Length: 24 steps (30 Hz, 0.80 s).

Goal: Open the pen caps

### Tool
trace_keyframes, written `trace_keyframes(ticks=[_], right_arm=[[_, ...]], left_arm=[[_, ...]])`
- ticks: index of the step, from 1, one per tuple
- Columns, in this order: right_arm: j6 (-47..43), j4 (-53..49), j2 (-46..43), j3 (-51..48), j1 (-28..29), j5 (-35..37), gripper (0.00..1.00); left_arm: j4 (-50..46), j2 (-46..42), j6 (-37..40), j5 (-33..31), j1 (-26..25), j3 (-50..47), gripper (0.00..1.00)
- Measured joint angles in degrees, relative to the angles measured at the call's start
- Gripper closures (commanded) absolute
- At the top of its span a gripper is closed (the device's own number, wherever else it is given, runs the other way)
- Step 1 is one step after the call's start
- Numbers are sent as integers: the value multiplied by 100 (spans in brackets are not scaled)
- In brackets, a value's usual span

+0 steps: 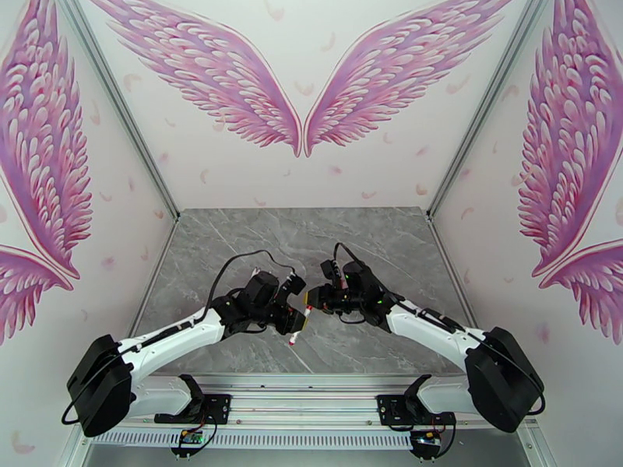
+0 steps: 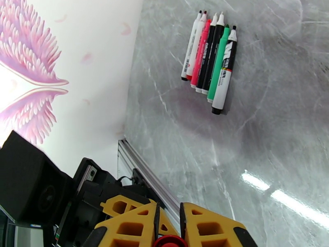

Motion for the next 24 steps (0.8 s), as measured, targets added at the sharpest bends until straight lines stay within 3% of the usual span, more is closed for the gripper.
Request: trace_keyframes(ticks=[8, 12, 19, 24], right_arm=[[302, 179, -310, 0, -81, -22, 85], [398, 293, -404, 0, -92, -72, 85], [487, 389, -509, -2, -133, -195, 86], [393, 503, -745, -11, -264, -446, 86]], left_arm=[[898, -254, -599, 533, 195, -544, 66], [1239, -254, -831, 778, 221, -560, 72], [1539, -247, -1056, 1095, 291, -564, 93], [2011, -247, -1220, 1593, 426, -623, 94]])
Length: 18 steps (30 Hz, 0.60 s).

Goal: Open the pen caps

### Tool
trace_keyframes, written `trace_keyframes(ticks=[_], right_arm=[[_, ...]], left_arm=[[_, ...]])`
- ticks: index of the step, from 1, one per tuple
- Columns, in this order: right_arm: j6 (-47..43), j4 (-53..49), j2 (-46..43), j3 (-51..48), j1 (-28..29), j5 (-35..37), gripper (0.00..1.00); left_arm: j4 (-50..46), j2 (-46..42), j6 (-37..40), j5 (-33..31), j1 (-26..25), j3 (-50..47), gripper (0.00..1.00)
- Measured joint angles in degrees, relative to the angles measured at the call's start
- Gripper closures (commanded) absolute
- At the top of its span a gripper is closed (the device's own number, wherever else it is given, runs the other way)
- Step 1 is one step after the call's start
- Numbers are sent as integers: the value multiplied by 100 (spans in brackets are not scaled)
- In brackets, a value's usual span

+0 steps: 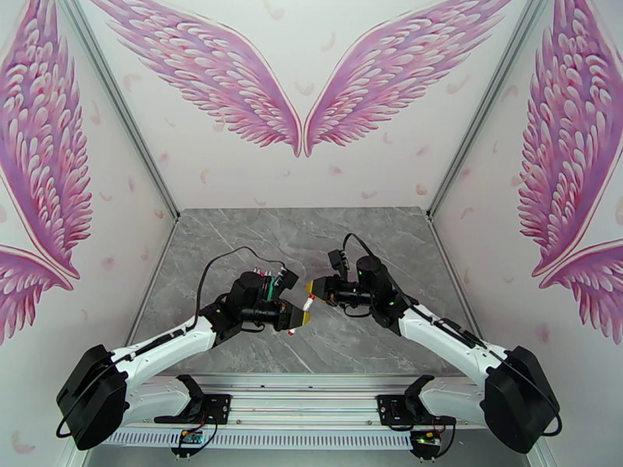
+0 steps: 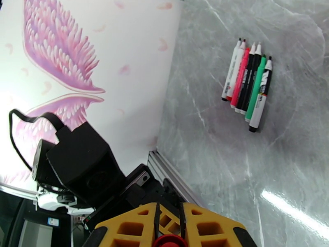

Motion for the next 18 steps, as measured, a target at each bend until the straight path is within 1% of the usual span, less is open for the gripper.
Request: trace_keyframes(ticks=[7, 10, 12, 14, 18], right_arm=[[-201, 444, -520, -212, -208, -605, 87], [-297, 376, -643, -234, -269, -647, 89], [-411, 92, -675, -177, -299, -568, 90], [-492, -466, -673, 20, -308, -387, 90], [-623, -1648, -619, 544, -310, 120, 92]], left_arm=[[640, 17, -153, 664, 28, 4, 95], [688, 68, -87, 732, 24, 55, 96], [446, 96, 72, 614, -20, 168, 97], [125, 116, 291, 319, -122, 295, 98], [-481, 157, 682, -518, -415, 636, 99]])
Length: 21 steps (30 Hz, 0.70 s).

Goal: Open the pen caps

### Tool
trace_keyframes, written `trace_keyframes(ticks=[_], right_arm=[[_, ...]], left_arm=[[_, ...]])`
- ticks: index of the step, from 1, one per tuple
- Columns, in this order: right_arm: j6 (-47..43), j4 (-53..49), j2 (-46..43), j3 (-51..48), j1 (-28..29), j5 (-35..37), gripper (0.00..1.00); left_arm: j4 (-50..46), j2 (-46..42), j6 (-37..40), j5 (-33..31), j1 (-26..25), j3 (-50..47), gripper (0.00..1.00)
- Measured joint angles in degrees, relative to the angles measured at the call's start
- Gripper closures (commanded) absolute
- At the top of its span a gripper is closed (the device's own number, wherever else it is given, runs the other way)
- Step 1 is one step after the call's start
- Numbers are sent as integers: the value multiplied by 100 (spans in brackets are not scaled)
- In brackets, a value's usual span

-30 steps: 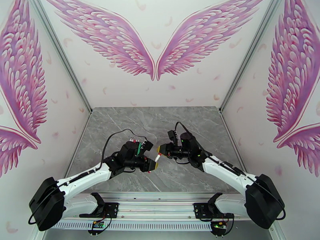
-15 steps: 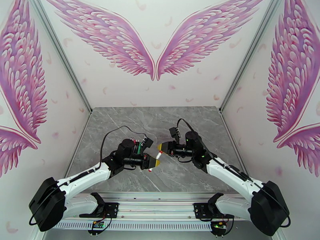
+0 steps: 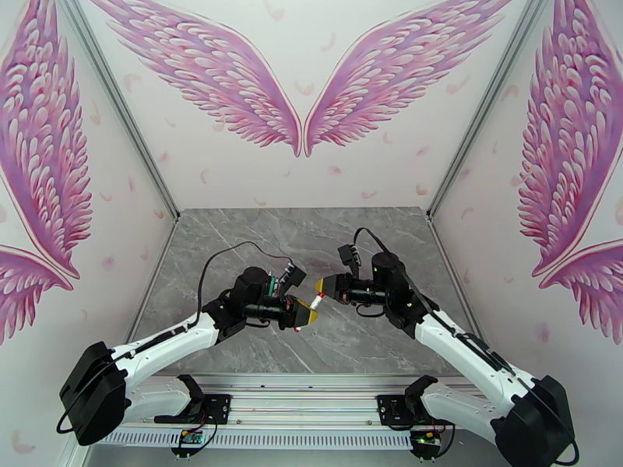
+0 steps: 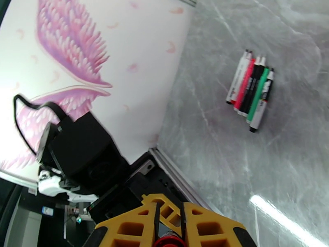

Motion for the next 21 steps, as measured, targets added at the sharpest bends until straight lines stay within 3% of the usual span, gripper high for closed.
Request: trace_keyframes(ticks=[5, 11, 15, 21], right_arm=[[-15, -748, 42, 195, -101, 310, 95], [-20, -1263, 103, 232, -614, 581, 97], [-20, -1294, 151, 234, -1200, 879, 97], [-120, -1250, 146, 229, -1373, 872, 95]], left_arm=[[-793, 175, 404, -1294, -605, 468, 99], [-1637, 457, 741, -2616, -1285, 833, 100], [-2146, 470, 839, -2855, -1580, 833, 100], [-2109, 424, 732, -2684, -1473, 824, 100]])
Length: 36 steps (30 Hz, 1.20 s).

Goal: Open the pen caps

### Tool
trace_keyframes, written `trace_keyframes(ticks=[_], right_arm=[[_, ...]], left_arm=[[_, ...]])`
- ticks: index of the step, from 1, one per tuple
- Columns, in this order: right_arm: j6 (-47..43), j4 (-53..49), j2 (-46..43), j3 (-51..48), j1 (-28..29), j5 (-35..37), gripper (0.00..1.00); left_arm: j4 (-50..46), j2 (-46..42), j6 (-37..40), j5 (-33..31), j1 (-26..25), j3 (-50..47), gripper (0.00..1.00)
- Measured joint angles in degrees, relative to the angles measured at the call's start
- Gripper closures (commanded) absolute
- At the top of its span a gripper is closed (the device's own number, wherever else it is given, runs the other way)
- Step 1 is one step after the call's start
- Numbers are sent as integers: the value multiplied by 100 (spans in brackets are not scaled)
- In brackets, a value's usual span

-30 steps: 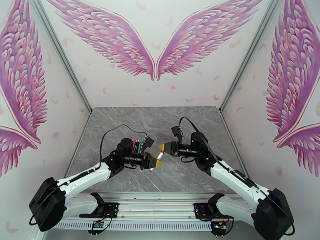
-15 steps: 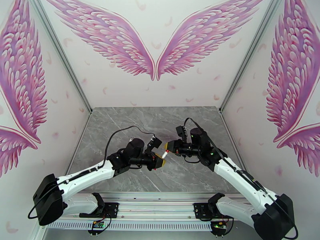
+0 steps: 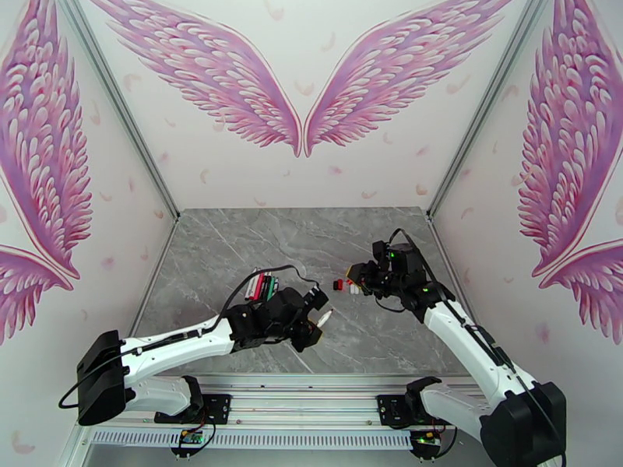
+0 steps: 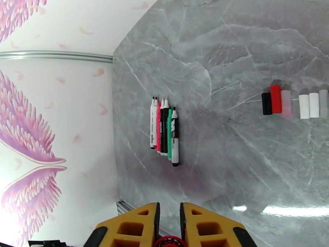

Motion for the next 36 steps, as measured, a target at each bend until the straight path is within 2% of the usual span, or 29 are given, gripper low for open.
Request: trace_keyframes(ticks=[9, 13, 18, 26, 36], right_arm=[[-848, -188, -275, -87, -52, 28, 92], [-1196, -374, -614, -256, -52, 256, 91], [-1543, -785, -748, -313, -68, 608, 90], [-2050, -1591, 39, 92, -291, 1123, 90], [-2796, -2179, 1475, 1202, -645, 1775, 89]], left_arm=[[737, -352, -601, 374, 533, -334, 100], [1228, -409, -942, 667, 706, -562, 100], [1436, -643, -1141, 743, 885, -660, 100], [1617, -957, -1270, 581, 1198, -994, 100], [1550, -1088, -1257, 348, 1355, -1180, 100]])
